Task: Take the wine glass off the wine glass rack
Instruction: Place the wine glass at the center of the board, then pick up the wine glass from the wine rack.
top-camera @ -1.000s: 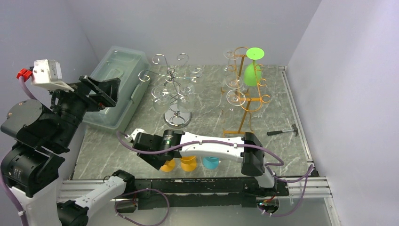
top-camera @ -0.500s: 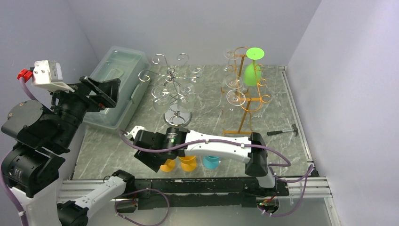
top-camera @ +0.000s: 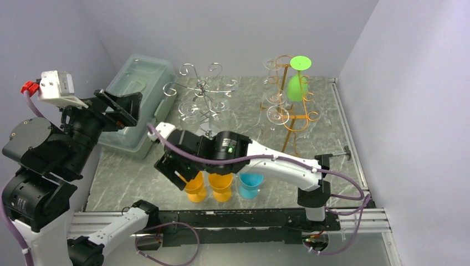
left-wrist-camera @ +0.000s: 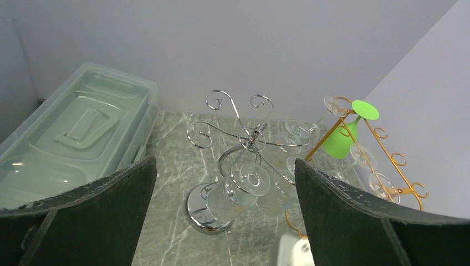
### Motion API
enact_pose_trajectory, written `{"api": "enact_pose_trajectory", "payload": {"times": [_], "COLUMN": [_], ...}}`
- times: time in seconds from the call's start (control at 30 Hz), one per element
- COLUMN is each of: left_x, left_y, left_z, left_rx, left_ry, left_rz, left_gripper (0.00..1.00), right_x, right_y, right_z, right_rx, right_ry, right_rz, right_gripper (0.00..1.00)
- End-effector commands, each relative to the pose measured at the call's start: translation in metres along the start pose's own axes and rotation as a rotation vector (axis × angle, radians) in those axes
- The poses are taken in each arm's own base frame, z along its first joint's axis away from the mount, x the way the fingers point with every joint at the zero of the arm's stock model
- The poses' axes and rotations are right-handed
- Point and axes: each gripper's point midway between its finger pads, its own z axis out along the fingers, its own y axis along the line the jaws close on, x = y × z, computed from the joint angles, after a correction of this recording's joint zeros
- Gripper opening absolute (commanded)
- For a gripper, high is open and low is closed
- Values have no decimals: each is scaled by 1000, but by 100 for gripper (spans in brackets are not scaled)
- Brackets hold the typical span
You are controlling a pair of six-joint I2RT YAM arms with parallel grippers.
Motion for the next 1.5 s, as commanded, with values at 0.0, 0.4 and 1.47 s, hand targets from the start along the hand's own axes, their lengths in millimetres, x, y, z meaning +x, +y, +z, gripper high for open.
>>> {"api": "enact_pose_trajectory", "payload": {"times": [0.0,0.4,1.47], "left_x": [-3,11,57], "left_y": [-4,-10,-27], "left_z": [6,26,72], "left_rx": [6,19,82], "left_ry": [-13,45,182], "left_rz": [-16,-10,-23], "left_gripper": [99,100,100], "right_x": [-52,-123,8], "right_y": [-36,-203,-504], "right_z": [-66,-194,-299], "right_rx": [64,410,302], "right_ry": [-188,-605,-967], "right_rz": [22,247,935], "right_gripper": [74,80,60]}}
